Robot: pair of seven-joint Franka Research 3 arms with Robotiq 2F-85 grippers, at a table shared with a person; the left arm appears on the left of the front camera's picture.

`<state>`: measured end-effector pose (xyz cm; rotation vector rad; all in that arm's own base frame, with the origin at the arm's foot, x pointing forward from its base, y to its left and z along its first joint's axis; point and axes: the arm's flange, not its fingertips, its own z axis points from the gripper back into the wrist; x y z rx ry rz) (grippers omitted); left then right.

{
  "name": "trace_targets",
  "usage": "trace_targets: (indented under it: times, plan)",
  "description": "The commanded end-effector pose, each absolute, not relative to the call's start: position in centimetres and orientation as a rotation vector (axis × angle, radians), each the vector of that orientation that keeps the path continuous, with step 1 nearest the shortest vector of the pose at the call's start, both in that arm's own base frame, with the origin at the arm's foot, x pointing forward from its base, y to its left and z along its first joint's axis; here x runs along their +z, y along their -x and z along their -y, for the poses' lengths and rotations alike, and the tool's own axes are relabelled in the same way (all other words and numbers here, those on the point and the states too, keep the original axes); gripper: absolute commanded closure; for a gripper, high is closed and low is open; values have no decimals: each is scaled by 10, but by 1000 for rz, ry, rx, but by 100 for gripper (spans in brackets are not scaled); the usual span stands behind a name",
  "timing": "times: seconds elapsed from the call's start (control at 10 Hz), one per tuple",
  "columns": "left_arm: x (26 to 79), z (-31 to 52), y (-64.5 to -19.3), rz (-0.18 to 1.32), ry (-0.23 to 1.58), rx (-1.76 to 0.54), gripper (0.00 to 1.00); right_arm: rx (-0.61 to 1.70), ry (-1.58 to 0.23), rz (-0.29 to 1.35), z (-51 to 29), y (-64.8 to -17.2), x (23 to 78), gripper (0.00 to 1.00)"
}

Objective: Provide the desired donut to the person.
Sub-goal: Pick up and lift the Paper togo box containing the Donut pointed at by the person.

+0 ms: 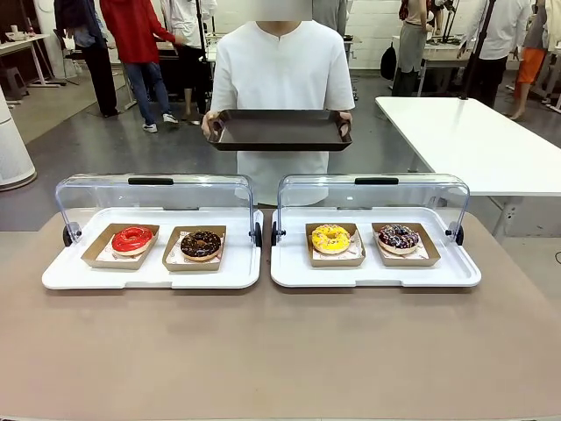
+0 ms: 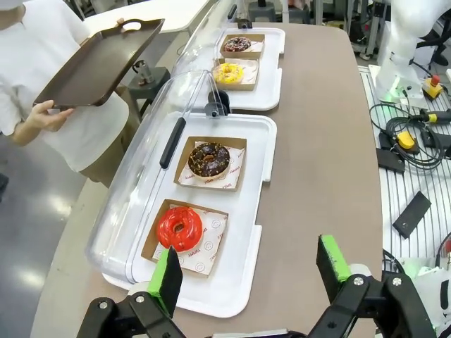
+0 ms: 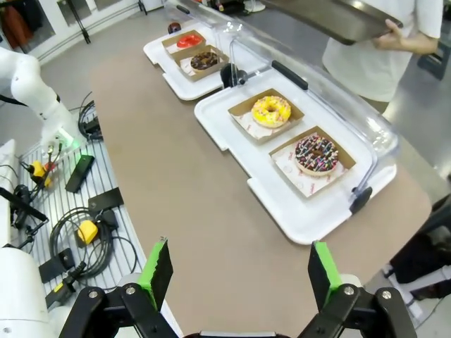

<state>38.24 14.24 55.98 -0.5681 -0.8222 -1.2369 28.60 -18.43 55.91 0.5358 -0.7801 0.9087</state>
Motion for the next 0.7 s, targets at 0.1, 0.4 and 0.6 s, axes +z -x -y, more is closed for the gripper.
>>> trace_targets:
  times: [0.1,0.4,0.6]
  plan:
    - [558,-134,-382,831,554,-1245,0,953,-543,807,182,-287,561,0]
    - [556,-140,-383,834,555,-1248,0,997,-555,868,179,-287,562,0]
    - [558,-140,-381,867,566,-1236,0,1011,-561,879,175,-288,563,0]
